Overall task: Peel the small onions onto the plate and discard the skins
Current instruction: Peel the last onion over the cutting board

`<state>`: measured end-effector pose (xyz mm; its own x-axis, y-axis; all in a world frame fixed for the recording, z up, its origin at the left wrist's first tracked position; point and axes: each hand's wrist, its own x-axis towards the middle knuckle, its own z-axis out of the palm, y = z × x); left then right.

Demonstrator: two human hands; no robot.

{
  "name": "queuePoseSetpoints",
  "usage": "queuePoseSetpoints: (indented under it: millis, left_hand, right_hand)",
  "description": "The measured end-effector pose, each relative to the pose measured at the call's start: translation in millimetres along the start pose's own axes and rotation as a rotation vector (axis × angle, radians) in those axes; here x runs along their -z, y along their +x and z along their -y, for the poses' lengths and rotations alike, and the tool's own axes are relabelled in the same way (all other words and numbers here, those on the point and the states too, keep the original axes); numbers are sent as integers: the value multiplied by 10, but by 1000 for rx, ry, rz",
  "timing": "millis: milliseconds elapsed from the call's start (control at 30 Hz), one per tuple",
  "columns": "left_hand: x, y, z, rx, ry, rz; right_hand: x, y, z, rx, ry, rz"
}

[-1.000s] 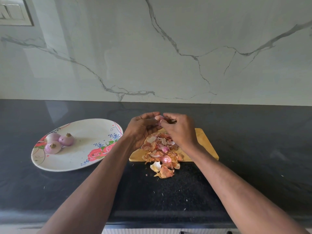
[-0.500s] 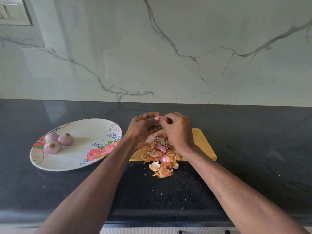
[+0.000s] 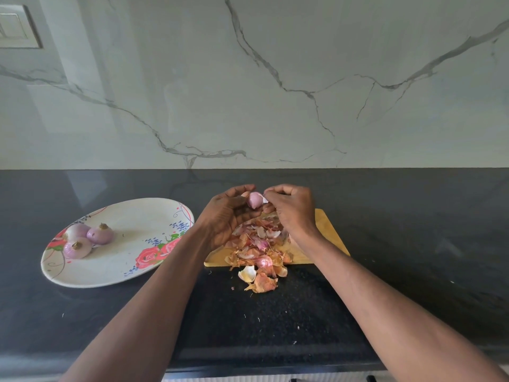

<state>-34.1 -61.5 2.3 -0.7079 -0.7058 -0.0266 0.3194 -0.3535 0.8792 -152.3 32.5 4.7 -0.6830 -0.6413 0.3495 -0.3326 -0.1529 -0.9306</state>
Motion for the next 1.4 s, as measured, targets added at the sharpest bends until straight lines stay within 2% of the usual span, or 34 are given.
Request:
queuePoseSetpoints:
  millis: [267,500,700,767,867,933,1000,1133,1267,1400]
  left_hand:
    - [47,-16,-20,-7,11,24]
    - [20,-52,-53,35,-25,43]
    - [8,-55,-56,22,-90,74]
    - [36,-37,-77,-9,-123,69]
    - [51,-39,-80,-29,-99,40]
    - [41,-50,-74,-39,-89,24]
    - [25,-63,-83,-63,-84,19]
    - [52,-35,-100,-72,-101,-14]
    - [52,-20,-72,-33,-18,30]
    - [72,-35,-75,-35,-23,25]
  right_hand:
    - [11,-10,75,-50,99,50]
    - [-13,13,27,-215,249,5]
    - [1,32,-32,-237,247,-49]
    - [61,55,-74,-188,115,-40]
    - [51,52,-155,59,-339,71]
    - [-21,23,-193,162,-486,140]
    - [-51,5,-162,212,-493,151]
    - [-4,22,-70,245,-253,149]
    - [-11,49,-82,299,-258,201]
    - [50,5,-9,366,-234,178]
